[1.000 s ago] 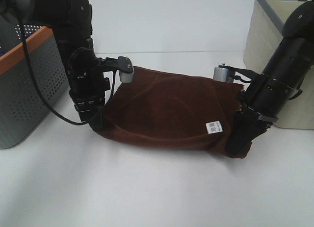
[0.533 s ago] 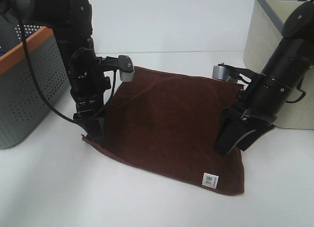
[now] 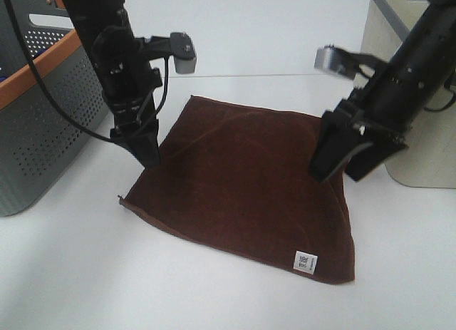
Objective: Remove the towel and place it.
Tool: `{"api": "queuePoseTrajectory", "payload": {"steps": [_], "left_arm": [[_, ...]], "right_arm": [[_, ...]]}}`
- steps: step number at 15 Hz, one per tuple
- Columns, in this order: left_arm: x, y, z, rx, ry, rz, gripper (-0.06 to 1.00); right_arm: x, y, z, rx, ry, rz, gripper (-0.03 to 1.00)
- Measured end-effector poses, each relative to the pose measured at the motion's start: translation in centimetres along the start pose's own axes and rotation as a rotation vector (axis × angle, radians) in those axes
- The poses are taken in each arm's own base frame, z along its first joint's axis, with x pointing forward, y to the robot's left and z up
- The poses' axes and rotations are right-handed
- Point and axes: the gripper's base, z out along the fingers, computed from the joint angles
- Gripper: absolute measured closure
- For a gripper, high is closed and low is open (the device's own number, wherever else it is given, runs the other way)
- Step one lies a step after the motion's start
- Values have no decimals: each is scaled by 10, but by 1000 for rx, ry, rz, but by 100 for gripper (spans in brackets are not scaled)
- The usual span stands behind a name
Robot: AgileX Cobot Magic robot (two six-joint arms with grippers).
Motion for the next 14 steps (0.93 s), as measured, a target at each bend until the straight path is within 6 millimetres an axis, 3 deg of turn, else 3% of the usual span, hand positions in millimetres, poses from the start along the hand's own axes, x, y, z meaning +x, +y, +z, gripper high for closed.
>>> {"api": "queuePoseTrajectory", "payload": {"steps": [1,4,6,8,10,14], "left_arm": [[-3,-1,-17,-35,-27,-24,-4],[-16,-3,-80,-157,-158,-227,-4],[-18,-5,-118,-250,-218,-345,-4],[-10,-7,-150,-361,-218,-432,-4],[10,3,-170,-432,-232,-570,-4],[88,31,-210,-500,-300,-881,-4]], "right_arm": [[-5,4,-9,10,-31,-3,5],[-38,36,-84,76,-278,-18,5],[-48,51,-123,138,-388,19,5],[-51,53,-156,281,-456,84,5],[-50,45,-181,453,-500,125,5],[-16,1,-233,541,-604,307,5]]}}
